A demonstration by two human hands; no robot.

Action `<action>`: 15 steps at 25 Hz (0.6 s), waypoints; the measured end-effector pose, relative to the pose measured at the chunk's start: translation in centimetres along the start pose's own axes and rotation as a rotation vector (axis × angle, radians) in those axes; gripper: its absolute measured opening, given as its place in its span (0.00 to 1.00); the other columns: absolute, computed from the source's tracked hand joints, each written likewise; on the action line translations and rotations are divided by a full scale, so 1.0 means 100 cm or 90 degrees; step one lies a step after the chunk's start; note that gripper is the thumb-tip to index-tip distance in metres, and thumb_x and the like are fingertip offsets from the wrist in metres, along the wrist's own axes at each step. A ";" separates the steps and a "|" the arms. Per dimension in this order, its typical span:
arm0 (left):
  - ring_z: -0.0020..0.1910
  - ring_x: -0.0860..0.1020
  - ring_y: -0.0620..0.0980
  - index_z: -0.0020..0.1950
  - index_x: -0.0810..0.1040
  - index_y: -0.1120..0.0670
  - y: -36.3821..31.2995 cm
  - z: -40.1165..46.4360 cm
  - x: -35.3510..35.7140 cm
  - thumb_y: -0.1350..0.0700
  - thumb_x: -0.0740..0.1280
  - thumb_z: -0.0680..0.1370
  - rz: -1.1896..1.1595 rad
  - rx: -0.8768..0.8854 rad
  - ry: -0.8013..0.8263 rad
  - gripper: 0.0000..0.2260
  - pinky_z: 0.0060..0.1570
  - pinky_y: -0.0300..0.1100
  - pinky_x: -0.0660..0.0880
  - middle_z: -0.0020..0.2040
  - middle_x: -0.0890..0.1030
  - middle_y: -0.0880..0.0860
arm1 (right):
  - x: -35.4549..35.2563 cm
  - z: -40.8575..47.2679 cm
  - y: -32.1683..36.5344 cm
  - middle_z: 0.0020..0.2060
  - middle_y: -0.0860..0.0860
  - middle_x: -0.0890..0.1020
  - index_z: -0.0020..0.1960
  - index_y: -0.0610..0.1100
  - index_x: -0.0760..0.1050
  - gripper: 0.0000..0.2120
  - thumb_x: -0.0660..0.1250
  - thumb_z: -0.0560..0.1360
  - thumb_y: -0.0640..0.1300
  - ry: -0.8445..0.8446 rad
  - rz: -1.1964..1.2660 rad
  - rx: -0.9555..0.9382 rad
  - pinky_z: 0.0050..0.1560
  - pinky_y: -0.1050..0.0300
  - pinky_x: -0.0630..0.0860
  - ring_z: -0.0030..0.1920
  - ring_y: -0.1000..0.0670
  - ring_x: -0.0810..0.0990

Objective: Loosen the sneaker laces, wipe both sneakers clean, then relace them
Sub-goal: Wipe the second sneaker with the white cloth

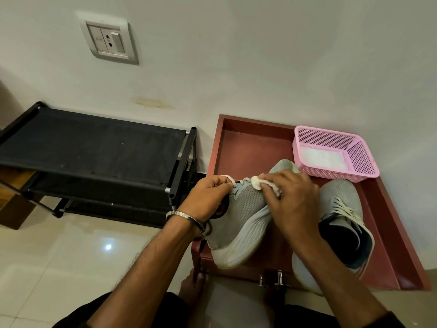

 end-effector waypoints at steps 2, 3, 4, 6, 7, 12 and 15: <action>0.33 0.68 0.52 0.43 0.79 0.57 0.000 0.001 0.000 0.61 0.62 0.80 -0.002 0.003 0.006 0.09 0.33 0.38 0.67 0.39 0.73 0.59 | 0.011 -0.013 0.026 0.49 0.57 0.81 0.53 0.54 0.82 0.08 0.68 0.75 0.48 0.036 0.048 -0.055 0.47 0.53 0.66 0.51 0.51 0.76; 0.34 0.69 0.52 0.43 0.79 0.58 0.001 0.002 0.001 0.62 0.61 0.80 -0.011 0.004 0.013 0.09 0.34 0.39 0.68 0.39 0.74 0.59 | 0.017 -0.023 0.046 0.49 0.57 0.80 0.53 0.53 0.82 0.08 0.67 0.76 0.48 0.062 0.073 -0.118 0.48 0.53 0.66 0.51 0.52 0.75; 0.33 0.71 0.51 0.44 0.79 0.60 0.000 0.002 0.002 0.62 0.61 0.80 -0.019 0.005 0.021 0.09 0.34 0.38 0.68 0.37 0.75 0.58 | 0.019 -0.027 0.055 0.49 0.57 0.80 0.54 0.53 0.82 0.09 0.66 0.76 0.49 0.077 0.074 -0.163 0.49 0.54 0.65 0.52 0.53 0.75; 0.31 0.70 0.48 0.51 0.79 0.65 -0.001 0.002 0.002 0.61 0.61 0.81 -0.011 0.004 0.015 0.10 0.32 0.36 0.67 0.36 0.75 0.56 | 0.014 -0.011 0.034 0.49 0.58 0.80 0.54 0.54 0.82 0.08 0.66 0.77 0.50 0.050 0.009 -0.125 0.49 0.55 0.60 0.52 0.52 0.74; 0.32 0.69 0.48 0.54 0.79 0.66 0.000 0.002 0.002 0.60 0.61 0.81 -0.007 -0.002 0.010 0.11 0.31 0.36 0.67 0.37 0.74 0.57 | 0.007 -0.001 0.016 0.49 0.57 0.80 0.53 0.55 0.82 0.08 0.67 0.77 0.49 0.018 -0.015 -0.061 0.48 0.55 0.59 0.52 0.51 0.74; 0.31 0.70 0.51 0.51 0.82 0.63 0.005 0.002 0.000 0.57 0.59 0.82 -0.033 -0.014 -0.002 0.14 0.33 0.40 0.67 0.36 0.74 0.57 | 0.014 -0.021 0.053 0.47 0.58 0.79 0.54 0.52 0.82 0.08 0.68 0.77 0.47 0.065 0.100 -0.134 0.50 0.55 0.64 0.51 0.54 0.74; 0.25 0.63 0.47 0.48 0.81 0.62 0.003 0.002 0.003 0.60 0.58 0.83 -0.062 -0.009 0.008 0.13 0.25 0.37 0.61 0.32 0.67 0.55 | 0.011 -0.009 0.038 0.48 0.59 0.79 0.53 0.56 0.82 0.09 0.64 0.77 0.51 0.060 0.064 -0.152 0.49 0.55 0.61 0.52 0.53 0.73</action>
Point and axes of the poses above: each hand's wrist, its own z-axis towards the middle knuckle, its own x-axis out of the palm, y = z × x, the point moved 9 cm from there along z, towards the middle knuckle
